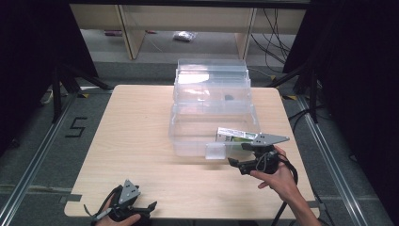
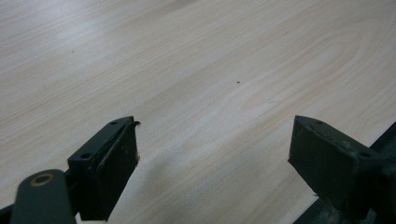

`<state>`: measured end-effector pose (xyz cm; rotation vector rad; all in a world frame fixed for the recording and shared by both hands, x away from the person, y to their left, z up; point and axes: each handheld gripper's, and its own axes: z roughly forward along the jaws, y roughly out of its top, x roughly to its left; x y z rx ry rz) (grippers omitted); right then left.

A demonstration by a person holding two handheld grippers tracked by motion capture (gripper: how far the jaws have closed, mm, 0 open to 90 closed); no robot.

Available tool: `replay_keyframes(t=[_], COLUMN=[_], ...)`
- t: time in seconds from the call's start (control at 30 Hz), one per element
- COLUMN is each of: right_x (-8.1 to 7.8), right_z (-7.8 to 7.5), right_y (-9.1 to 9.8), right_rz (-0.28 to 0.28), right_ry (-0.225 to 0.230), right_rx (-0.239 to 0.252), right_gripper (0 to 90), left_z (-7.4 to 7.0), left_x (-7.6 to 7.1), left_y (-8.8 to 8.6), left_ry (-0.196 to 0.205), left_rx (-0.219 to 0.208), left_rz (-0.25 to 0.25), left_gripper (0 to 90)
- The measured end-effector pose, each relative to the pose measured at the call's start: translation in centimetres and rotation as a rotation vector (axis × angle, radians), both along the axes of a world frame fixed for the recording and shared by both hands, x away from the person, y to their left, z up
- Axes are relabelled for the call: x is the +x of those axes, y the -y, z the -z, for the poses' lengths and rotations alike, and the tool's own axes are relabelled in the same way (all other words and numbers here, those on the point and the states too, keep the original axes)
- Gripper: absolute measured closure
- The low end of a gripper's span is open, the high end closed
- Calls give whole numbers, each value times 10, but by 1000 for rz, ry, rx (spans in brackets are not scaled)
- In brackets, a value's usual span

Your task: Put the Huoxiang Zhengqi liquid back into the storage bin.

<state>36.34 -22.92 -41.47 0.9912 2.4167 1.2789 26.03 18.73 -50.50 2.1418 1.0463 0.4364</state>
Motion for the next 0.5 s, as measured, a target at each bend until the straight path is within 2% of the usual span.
replay_keyframes(t=[0.03, 0.07, 0.1, 0.2, 0.23, 0.3, 0.33, 0.4, 0.43, 0.47, 0.5], right_x=[0, -3, -3, -7, -10, -11, -13, -14, -16, -18, -20], right_z=[2, 2, 3, 4, 5, 7, 7, 9, 11, 12, 13], right_y=[1, -1, 0, -1, -1, 0, 1, 3, 3, 4, 4], right_rz=[-1, 6, -13, -11, -9, -12, -14, -21, -13, -10, 3], right_ry=[29, -4, 12, -5, -6, 7, -6, 17, -3, -16, -25], right_rx=[-6, 7, -4, 4, 1, 5, 3, -7, 6, 3, 12], right_gripper=[216, 215, 214, 214, 212, 211, 211, 211, 209, 209, 207], left_z=[0, 0, 1, 1, 0, -1, 0, 0, -1, 2, 1], left_x=[0, 0, 0, 0, 0, 0, 0, 0, 0, -1, -1], left_y=[0, 0, 1, 1, -1, -1, -1, -1, 0, 4, 3], left_ry=[-3, -3, 4, 6, -1, -2, -2, -1, -2, 8, 8], left_rx=[3, 3, -3, -5, 8, 11, 11, 8, 11, -46, -39], left_rz=[3, 3, -7, -18, 6, 7, 6, 5, 4, -26, -24], left_gripper=[149, 149, 149, 149, 149, 149, 149, 149, 149, 149, 149])
